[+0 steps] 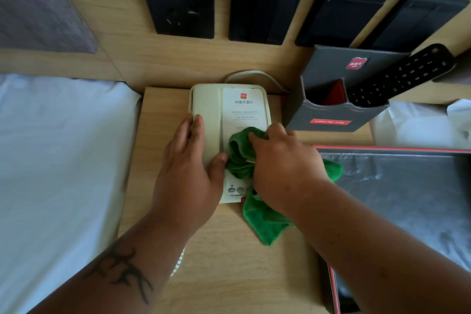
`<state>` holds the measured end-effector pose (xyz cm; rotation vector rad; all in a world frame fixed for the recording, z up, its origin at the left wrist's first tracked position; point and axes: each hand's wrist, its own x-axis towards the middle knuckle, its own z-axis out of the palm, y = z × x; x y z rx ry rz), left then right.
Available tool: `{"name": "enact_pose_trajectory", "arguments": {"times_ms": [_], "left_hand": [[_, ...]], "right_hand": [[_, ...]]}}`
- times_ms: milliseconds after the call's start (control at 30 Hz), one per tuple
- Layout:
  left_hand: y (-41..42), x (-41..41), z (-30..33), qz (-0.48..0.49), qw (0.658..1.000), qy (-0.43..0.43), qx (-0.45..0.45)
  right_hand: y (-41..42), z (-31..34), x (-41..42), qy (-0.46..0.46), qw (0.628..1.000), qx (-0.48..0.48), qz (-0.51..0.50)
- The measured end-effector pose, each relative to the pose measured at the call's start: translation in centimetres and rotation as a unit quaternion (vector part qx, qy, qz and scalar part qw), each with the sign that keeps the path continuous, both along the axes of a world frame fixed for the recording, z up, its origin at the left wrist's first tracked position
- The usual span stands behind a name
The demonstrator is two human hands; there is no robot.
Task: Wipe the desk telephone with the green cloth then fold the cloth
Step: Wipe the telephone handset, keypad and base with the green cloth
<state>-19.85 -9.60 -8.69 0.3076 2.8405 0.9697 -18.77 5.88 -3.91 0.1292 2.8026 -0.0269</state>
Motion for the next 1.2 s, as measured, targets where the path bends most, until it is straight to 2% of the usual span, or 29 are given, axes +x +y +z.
{"name": "enact_pose_trajectory", "arguments": {"times_ms": [233,367,467,533,733,933,1100,1200], "left_hand": [[0.0,0.1,-0.1,-0.001,1.0,0.0,0.005],[0.0,0.1,-0.1,0.0,1.0,-0.008,0.016],[0.0,0.1,0.0,0.013,0.999,-0.019,0.031],[0.0,0.1,0.0,0.021,0.999,-0.019,0.032],[0.1,0.2,0.3,0.022,0.999,-0.03,0.038],[0.2,0.1,0.2,0.024,0.998,-0.037,0.04],[0.3,0.1,0.0,0.036,0.998,-0.035,0.045],[0.2,0.1,-0.1,0.039,0.998,-0.032,0.047]], "right_hand": [[1.0,0.0,0.8,-0.03,0.997,-0.013,-0.068],[1.6,0.6,1.1,-0.029,0.999,-0.034,-0.03],[1.9,0.8,0.1,0.028,0.998,-0.042,0.046],[1.6,0.6,-0.7,0.023,0.996,-0.029,0.085],[1.6,1.3,0.1,-0.053,0.998,0.0,0.045],[1.4,1.7,-1.8,0.051,0.997,-0.055,-0.018],[0.6,-0.3,-5.4,0.074,0.997,-0.015,-0.034],[0.8,-0.5,-7.2,0.095,0.995,0.009,-0.011]]}}
